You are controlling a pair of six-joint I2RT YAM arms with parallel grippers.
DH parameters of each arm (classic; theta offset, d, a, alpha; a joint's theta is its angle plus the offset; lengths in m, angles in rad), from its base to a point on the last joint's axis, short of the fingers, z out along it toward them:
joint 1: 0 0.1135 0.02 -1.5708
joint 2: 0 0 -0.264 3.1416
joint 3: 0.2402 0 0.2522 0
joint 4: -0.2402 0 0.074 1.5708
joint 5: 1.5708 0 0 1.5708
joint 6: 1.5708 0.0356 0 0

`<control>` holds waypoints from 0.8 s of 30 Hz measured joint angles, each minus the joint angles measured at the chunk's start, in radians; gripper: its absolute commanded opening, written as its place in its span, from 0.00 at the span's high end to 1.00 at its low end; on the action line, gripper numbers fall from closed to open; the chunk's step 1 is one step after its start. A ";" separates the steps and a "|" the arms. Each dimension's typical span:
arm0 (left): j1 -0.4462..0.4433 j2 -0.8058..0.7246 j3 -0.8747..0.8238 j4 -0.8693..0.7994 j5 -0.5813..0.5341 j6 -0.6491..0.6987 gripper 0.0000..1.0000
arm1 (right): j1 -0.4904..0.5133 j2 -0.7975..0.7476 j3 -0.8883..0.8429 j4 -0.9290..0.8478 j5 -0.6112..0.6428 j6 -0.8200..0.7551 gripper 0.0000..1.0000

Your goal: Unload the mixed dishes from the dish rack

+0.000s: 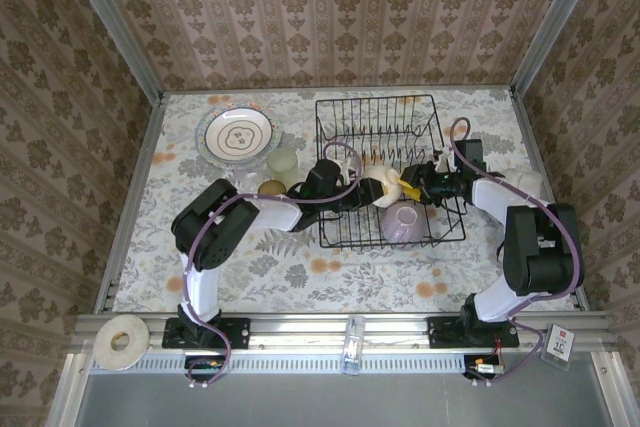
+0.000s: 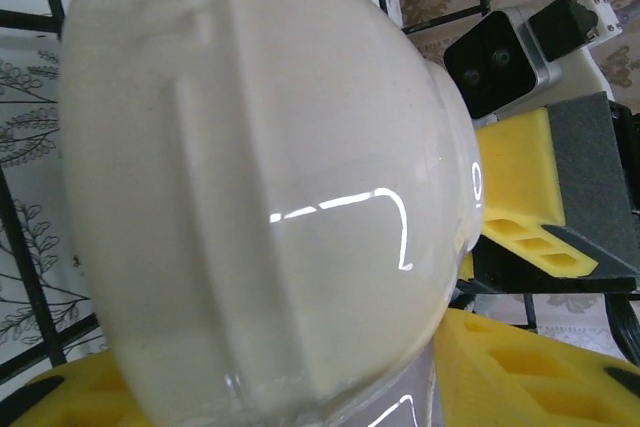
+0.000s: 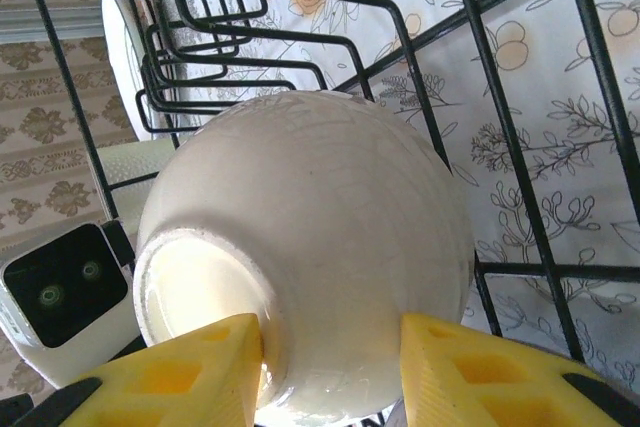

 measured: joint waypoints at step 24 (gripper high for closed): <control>-0.030 0.000 0.019 0.130 0.021 0.019 0.95 | -0.003 -0.019 0.019 -0.087 -0.003 -0.004 0.58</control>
